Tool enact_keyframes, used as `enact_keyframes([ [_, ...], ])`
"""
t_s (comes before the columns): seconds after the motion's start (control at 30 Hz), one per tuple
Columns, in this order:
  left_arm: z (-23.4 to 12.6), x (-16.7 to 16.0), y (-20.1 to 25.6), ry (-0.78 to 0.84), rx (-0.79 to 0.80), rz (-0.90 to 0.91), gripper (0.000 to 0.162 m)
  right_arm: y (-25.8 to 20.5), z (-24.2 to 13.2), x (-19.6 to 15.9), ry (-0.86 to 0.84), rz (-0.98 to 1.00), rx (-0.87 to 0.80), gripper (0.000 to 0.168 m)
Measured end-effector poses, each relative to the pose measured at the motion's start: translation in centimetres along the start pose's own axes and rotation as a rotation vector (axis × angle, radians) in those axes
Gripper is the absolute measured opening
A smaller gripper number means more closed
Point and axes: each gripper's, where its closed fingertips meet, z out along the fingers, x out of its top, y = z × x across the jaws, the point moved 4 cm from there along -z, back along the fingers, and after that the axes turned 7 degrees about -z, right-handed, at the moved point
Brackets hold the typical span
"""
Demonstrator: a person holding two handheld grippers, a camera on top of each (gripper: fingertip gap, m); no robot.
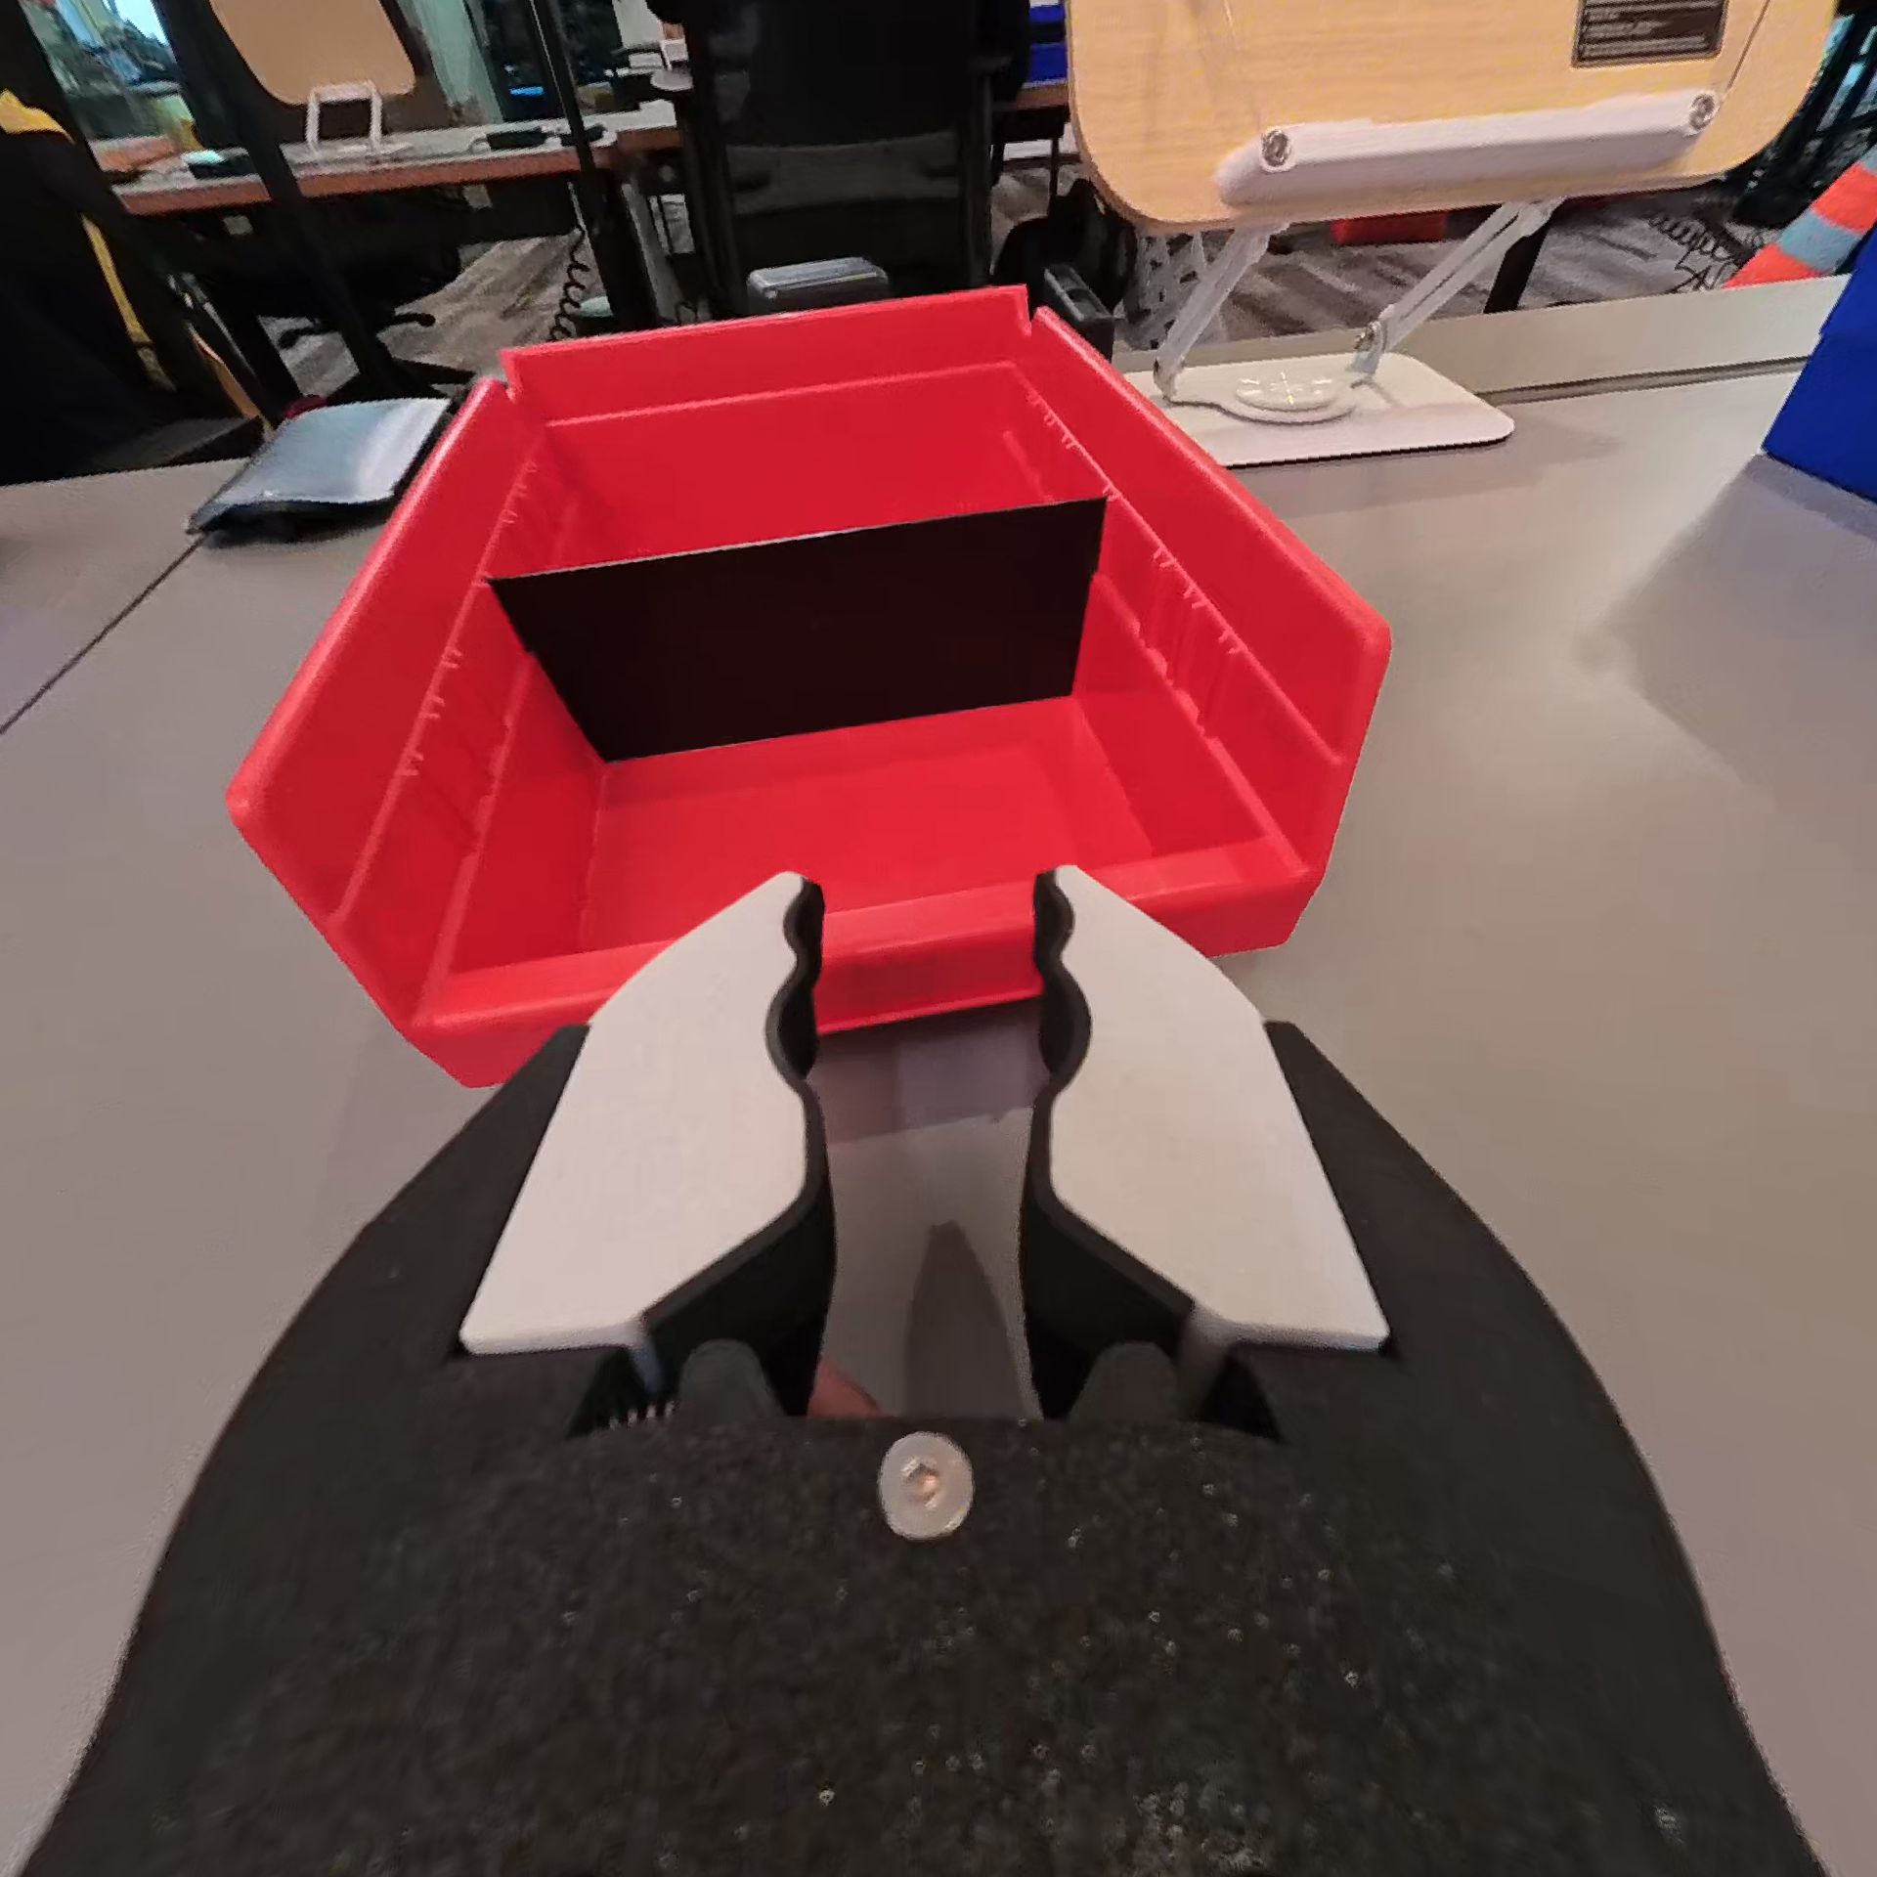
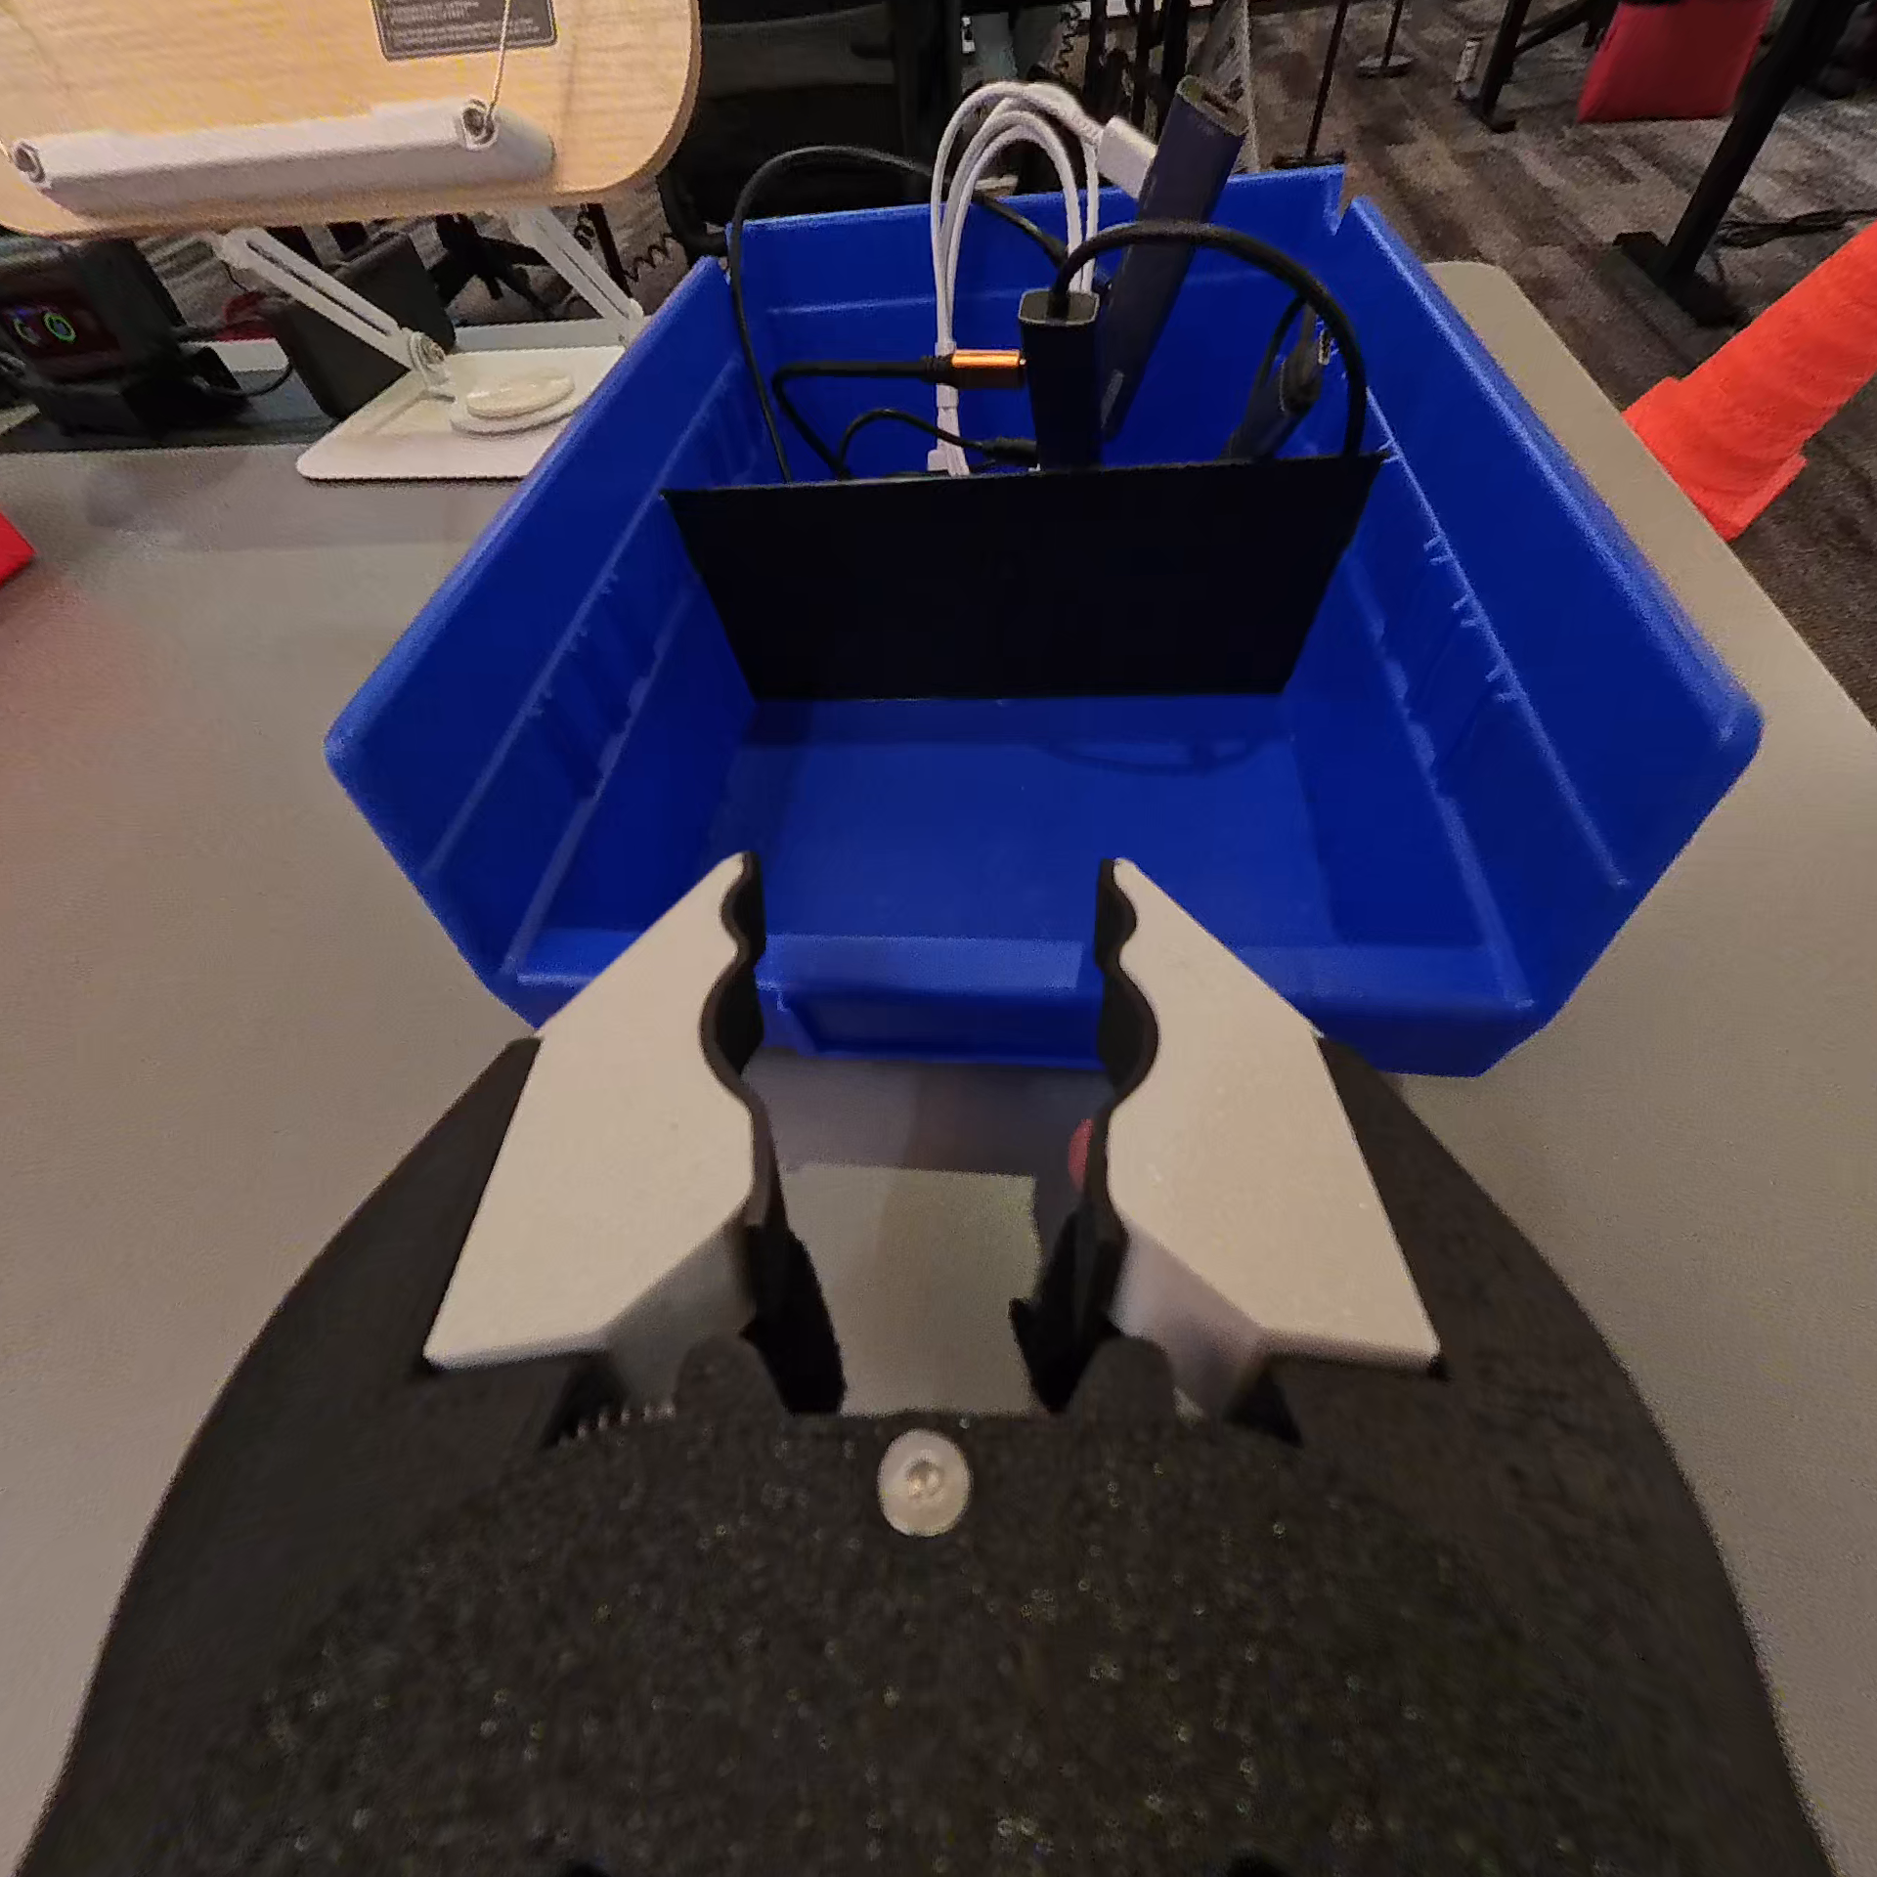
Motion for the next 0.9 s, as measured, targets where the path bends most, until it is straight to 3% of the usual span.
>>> enact_keyframes([
  [0.23, 0.2, -0.4, 0.2, -0.031, -0.008, -0.013, 0.048, -0.8, -0.7, 1.4, 0.075, -0.033, 0.01, 0.063],
  [0.33, 0.0, -0.2, 0.4, -0.025, -0.008, -0.02, 0.049, -4.6, -1.8, 3.6, 0.183, -0.056, 0.113, 0.06],
  [0.53, 0.0, -0.3, 2.0, -0.022, -0.058, -0.006, 0.042, -11.3, 1.3, 3.1, 0.098, -0.074, 0.233, 0.066],
  [0.7, 0.0, -1.1, 5.4, -0.056, -0.152, 0.057, 0.046, -14.2, 1.6, 3.0, 0.057, -0.119, 0.197, 0.063],
  [0.83, -0.6, -1.4, 10.1, -0.06, -0.27, 0.102, 0.054, -18.8, -1.3, 2.3, 0.045, -0.212, 0.354, 0.055],
  [0.9, -1.0, -1.6, 13.1, -0.059, -0.331, 0.13, 0.058, -19.4, -3.1, 2.7, 0.1, -0.26, 0.315, 0.057],
])
